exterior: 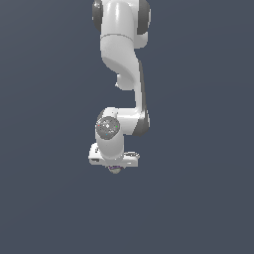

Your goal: Pick up the object and move it to a goal position.

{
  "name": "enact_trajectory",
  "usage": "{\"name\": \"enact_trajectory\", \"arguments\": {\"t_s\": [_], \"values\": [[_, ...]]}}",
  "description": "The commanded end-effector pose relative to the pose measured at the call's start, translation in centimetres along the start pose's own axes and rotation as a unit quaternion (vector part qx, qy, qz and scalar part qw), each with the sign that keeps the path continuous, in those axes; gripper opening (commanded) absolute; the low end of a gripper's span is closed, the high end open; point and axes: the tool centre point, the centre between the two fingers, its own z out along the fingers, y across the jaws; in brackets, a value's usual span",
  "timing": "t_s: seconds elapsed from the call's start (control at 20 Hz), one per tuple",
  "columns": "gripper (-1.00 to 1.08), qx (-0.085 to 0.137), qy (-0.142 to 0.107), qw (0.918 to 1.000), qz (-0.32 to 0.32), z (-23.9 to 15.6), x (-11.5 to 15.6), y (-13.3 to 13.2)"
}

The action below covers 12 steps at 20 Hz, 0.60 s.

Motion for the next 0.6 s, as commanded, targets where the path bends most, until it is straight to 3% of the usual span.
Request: {"name": "enact_trajectory", "arguments": {"t_s": [0.0,0.55], "values": [[-1.00,0.000,0.001,1.0000,0.000,0.0,0.0,0.0],[-1.00,0.000,0.000,1.0000,0.000,-1.2,-0.4,1.2]]}}
